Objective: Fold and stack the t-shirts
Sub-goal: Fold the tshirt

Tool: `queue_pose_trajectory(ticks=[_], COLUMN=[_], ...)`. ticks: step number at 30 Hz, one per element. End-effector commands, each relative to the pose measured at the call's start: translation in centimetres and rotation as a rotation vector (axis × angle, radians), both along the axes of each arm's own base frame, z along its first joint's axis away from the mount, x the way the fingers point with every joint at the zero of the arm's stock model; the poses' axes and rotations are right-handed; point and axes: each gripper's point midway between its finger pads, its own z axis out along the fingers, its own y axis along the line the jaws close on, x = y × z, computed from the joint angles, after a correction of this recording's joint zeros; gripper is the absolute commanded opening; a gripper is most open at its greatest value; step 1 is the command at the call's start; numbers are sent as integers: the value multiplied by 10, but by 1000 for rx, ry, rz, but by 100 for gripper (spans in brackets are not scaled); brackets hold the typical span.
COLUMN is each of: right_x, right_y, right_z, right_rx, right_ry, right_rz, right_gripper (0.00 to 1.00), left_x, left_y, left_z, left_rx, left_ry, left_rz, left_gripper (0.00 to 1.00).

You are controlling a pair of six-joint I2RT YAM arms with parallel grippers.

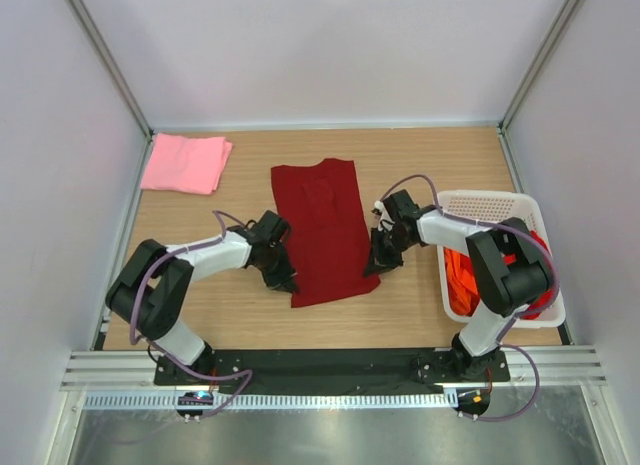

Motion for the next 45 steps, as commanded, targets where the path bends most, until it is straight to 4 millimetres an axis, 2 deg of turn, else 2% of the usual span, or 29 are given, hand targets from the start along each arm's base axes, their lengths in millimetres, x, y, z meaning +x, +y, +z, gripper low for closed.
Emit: queue_pose_trajectory(ticks=[1,7,10,13,14,19,22,23,25,26,27,29,30,32,34,35,36,37,38,40,42,43,45], right_x=[-5,-22,-38,-51,-55,-54,-43,-39,-25,-20,-10,0,9,19,34,39,49,53,58,71,83,87,98], right_y=[11,15,16,15,14,16,21,22,25,27,31,34,38,40,45,46,50,48,49,50,51,49,48], right_z=[19,44,54,67,71,96,105,107,117,115,125,122,128,121,131,132,134,133,134,132,138,134,138], right_rx=[31,72,79,103,109,143,147,142,151,147,160,158,172,164,183,184,187,181,184,192,200,198,212], right_ry=[-56,-57,-35,-35,-29,-63,-76,-74,-100,-89,-112,-95,-98,-67,-87,-83,-86,-77,-77,-67,-77,-61,-67], right_rz=[8,-22,-20,-30,-35,-55,-52,-56,-62,-62,-63,-64,-67,-69,-72,-76,-76,-83,-84,-93,-101,-112,-121], right_gripper=[1,1,1,1,1,1,1,1,1,1,1,1,1,1,1,1,1,1,1,1,1,1,1], left_x=[-13,-29,-39,-44,-48,-41,-35,-28,-18,-5,2,16,28,43,64,71,77,89,95,109,117,125,132], left_y=[34,30,24,16,19,26,26,25,25,26,26,29,28,29,29,29,30,27,25,23,20,20,21], left_z=[-6,10,26,50,60,93,101,109,110,118,121,121,131,127,137,130,132,142,136,143,140,147,143], left_rx=[193,190,171,133,126,131,145,133,146,142,142,148,117,118,101,117,118,97,102,87,90,82,91], left_ry=[-26,-54,-83,-134,-143,-207,-211,-217,-209,-232,-239,-235,-243,-221,-242,-224,-228,-253,-235,-254,-250,-269,-263], left_rz=[-30,-16,-16,-1,8,49,37,47,44,47,48,37,50,34,43,32,21,22,16,7,-5,0,-3], left_gripper=[0,0,0,0,0,0,0,0,0,0,0,0,0,0,0,0,0,0,0,0,0,0,0])
